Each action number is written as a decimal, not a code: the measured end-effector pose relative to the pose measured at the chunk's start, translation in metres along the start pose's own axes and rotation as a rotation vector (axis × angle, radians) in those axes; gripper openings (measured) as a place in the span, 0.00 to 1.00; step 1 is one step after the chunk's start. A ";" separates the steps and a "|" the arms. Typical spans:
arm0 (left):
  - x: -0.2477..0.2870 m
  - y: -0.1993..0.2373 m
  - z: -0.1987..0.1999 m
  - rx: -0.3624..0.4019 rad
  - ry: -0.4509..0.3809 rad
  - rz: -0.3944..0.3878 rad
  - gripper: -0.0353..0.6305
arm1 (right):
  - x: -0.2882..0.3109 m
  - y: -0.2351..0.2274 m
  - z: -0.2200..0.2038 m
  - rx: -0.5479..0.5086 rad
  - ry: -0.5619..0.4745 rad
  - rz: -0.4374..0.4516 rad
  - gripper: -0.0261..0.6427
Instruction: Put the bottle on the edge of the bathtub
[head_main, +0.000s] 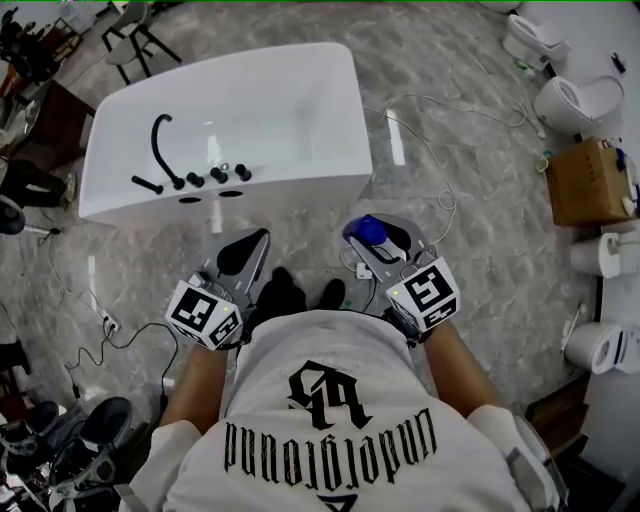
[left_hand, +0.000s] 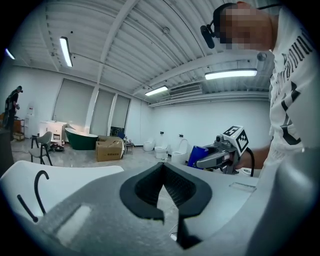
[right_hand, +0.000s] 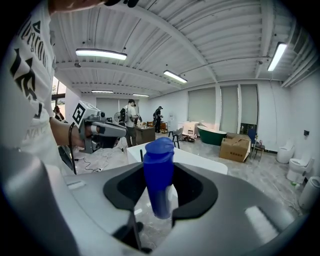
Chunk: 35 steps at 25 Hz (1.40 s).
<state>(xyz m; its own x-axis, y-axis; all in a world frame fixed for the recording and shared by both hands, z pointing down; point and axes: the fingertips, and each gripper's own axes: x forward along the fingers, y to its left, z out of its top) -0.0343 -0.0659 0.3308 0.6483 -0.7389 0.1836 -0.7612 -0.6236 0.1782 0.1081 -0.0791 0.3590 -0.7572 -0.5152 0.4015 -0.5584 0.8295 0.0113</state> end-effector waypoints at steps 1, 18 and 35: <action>0.005 0.000 0.001 -0.001 0.005 0.002 0.06 | 0.001 -0.005 -0.002 0.003 0.002 0.002 0.27; 0.094 0.052 -0.009 -0.031 0.030 -0.027 0.06 | 0.046 -0.081 -0.023 0.038 0.063 -0.029 0.27; 0.168 0.181 -0.071 -0.087 0.237 -0.076 0.06 | 0.193 -0.158 -0.073 0.044 0.259 0.008 0.27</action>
<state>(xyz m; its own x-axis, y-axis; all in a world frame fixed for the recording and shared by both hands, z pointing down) -0.0618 -0.2845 0.4628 0.6972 -0.6038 0.3863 -0.7124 -0.6433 0.2803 0.0750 -0.2936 0.5013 -0.6525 -0.4315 0.6229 -0.5715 0.8200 -0.0307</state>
